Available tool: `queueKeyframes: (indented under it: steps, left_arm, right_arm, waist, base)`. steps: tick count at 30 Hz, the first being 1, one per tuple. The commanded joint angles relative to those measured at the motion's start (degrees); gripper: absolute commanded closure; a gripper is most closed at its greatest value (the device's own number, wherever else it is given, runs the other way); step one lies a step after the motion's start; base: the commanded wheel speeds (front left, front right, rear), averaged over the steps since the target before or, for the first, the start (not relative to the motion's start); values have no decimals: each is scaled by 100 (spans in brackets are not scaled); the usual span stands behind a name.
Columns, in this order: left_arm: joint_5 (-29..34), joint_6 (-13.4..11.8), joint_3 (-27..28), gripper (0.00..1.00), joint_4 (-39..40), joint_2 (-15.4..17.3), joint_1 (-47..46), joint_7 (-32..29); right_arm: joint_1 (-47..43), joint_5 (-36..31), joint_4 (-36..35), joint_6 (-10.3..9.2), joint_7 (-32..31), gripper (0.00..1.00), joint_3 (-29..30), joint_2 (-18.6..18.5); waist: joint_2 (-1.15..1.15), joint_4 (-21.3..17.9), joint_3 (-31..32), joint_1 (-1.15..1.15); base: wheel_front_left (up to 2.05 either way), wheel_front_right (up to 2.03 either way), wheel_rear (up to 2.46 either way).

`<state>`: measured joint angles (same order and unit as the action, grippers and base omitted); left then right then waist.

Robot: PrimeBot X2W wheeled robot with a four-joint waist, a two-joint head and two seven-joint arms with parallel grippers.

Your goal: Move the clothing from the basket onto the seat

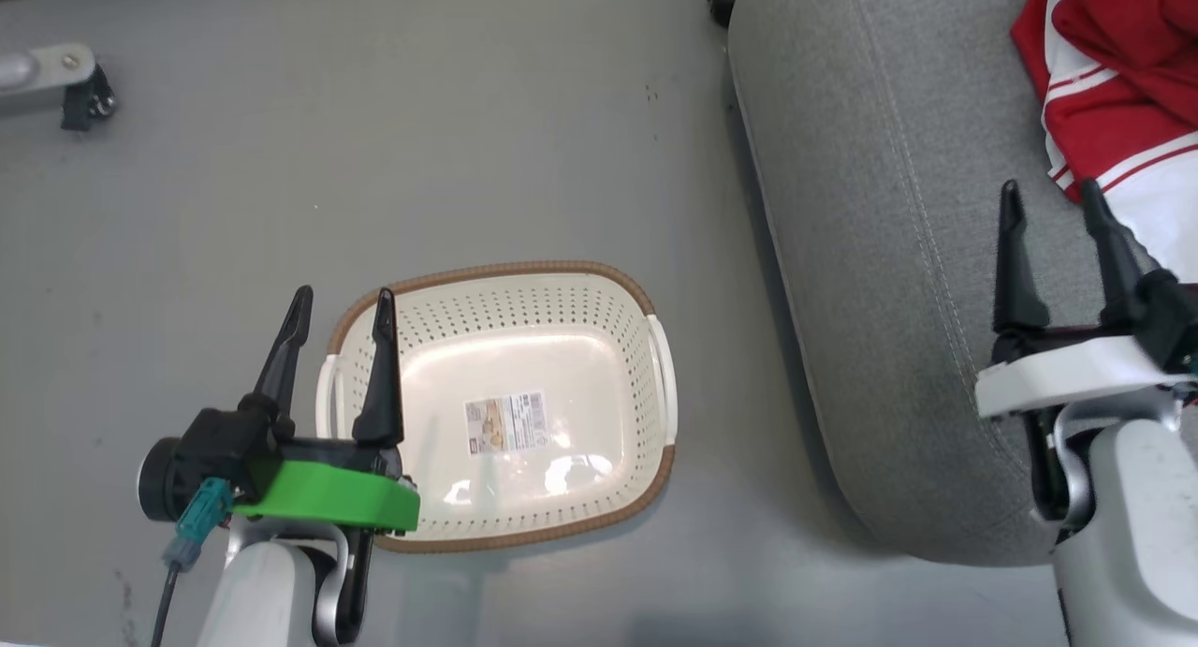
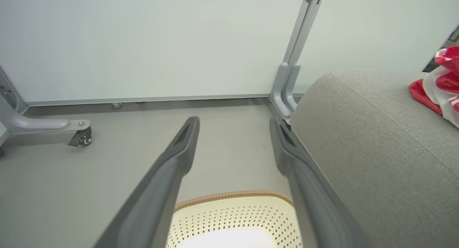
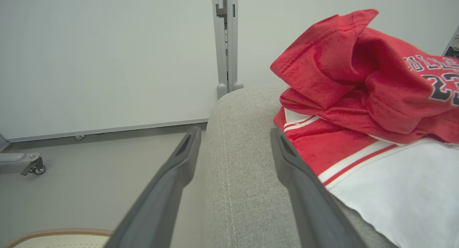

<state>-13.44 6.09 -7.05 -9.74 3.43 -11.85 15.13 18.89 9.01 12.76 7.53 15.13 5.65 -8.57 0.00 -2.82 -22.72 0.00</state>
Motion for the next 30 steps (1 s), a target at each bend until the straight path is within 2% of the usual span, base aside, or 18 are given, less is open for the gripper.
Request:
queueKeyframes:
  steps: [1, 5, 11, 16, 20, 30]
  left_arm:
    - [-44, 37, 91, 0, -17, -16, 175, 1]
    - [-71, 53, 274, 0, 39, -39, 480, 1]
    - [43, -8, 448, 0, 335, -49, 1029, 1]
    - [169, -151, 450, 0, 604, -47, 1426, 0]
    - [280, -150, 429, 0, 740, -47, 1706, 0]
    - [259, -263, 410, 0, 643, -47, 1991, 1]
  right_arm:
    - [-180, 69, -45, -8, 3, 0, -166, 45]
    - [-505, 109, -120, -8, 3, 0, -628, 152]
    - [-1010, 193, -373, -8, 3, 0, -951, 352]
    - [-1548, 48, -660, -8, 2, 0, -1045, 425]
    - [-1902, -5, -823, -8, 2, 0, -1050, 459]
    - [-2246, 62, -800, -7, 2, 0, -1109, 451]
  waist:
    - [0, 351, 707, 0]
    - [0, 447, 1130, 0]
    - [0, 507, 1712, 0]
    - [0, 530, 2122, 0]
    - [0, 483, 2297, 0]
    - [0, 372, 2536, 0]
  base:
    - [0, 0, 0]
    - [0, 0, 0]
    - [0, 0, 0]
    - [0, 0, 0]
    - [0, 0, 0]
    - [0, 0, 0]
